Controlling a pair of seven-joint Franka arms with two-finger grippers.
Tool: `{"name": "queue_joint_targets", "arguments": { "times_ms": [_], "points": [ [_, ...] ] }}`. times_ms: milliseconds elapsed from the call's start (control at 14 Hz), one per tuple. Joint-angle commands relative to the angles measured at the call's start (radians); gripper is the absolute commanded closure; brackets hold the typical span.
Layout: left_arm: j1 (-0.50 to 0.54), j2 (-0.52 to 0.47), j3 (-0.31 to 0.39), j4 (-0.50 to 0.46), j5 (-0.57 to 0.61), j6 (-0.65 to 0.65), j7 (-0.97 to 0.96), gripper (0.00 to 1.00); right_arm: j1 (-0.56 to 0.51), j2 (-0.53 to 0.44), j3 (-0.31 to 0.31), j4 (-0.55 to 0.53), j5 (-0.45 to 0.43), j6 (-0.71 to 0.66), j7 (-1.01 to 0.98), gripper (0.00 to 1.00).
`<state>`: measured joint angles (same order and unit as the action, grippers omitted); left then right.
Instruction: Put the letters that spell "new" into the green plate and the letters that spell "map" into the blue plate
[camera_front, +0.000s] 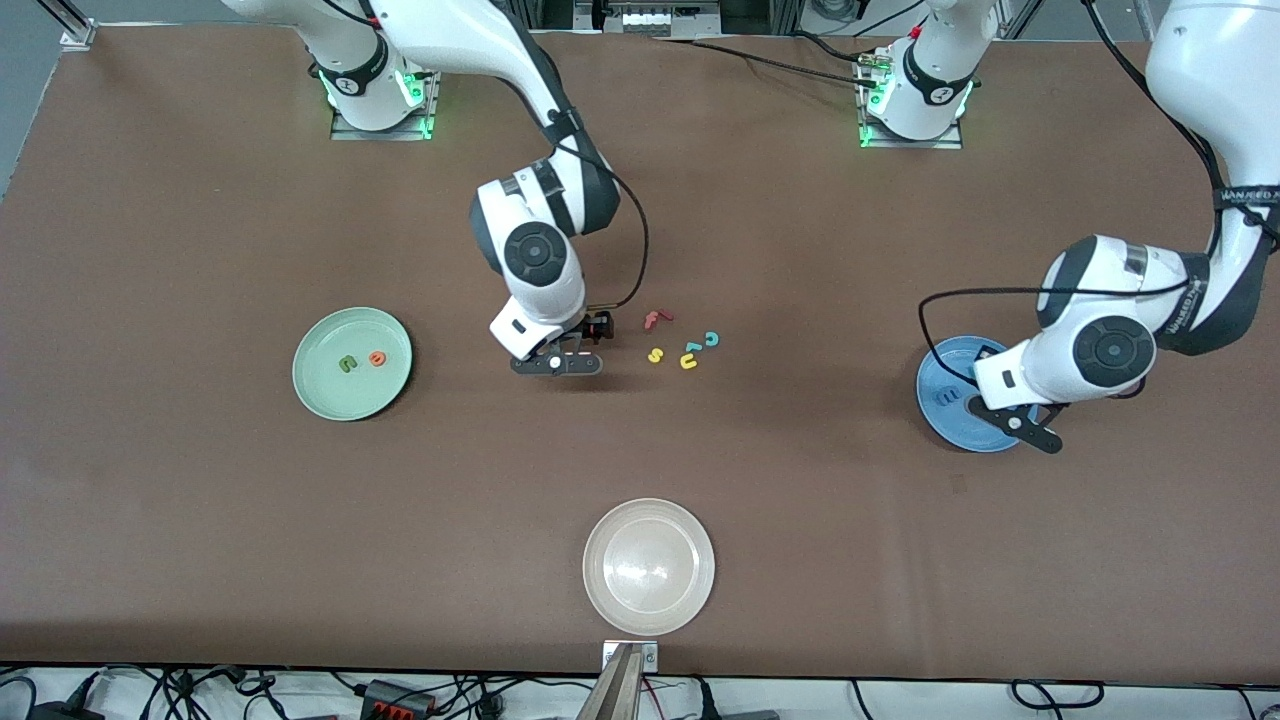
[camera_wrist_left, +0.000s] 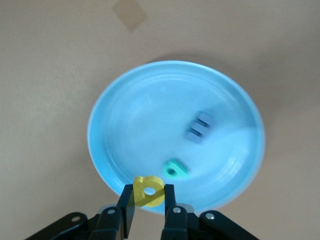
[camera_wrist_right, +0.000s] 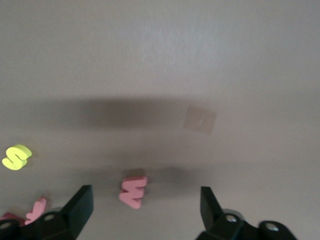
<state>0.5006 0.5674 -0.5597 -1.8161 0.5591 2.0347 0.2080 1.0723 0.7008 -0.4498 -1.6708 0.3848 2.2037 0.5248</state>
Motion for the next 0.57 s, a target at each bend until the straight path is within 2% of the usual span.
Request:
{"name": "queue_joint_targets", "arguments": {
  "times_ms": [0,72,143,287,358,502],
  "points": [
    [0.000,0.037,-0.012,0.017,0.039,0.025,0.018,0.65,0.001,0.026,0.028,-0.010,0.043,0.034,0.105,0.16],
    [0.004,0.037,-0.012,0.017,0.038,0.025,0.018,0.21,0.001,0.029,0.034,-0.012,0.043,0.036,0.119,0.19],
    [0.015,0.037,-0.014,0.017,0.039,0.024,0.022,0.00,0.001,0.035,0.036,-0.010,0.043,0.036,0.132,0.23],
    [0.013,0.025,-0.026,0.023,0.038,0.013,0.019,0.00,0.001,0.042,0.043,-0.010,0.043,0.037,0.142,0.31],
    [0.012,0.008,-0.035,0.035,0.032,0.006,0.016,0.00,0.001,0.043,0.043,-0.012,0.043,0.037,0.144,0.31],
    [0.013,-0.023,-0.072,0.076,0.018,-0.071,0.013,0.00,0.006,0.051,0.045,-0.013,0.043,0.034,0.144,0.40]
  ]
}}
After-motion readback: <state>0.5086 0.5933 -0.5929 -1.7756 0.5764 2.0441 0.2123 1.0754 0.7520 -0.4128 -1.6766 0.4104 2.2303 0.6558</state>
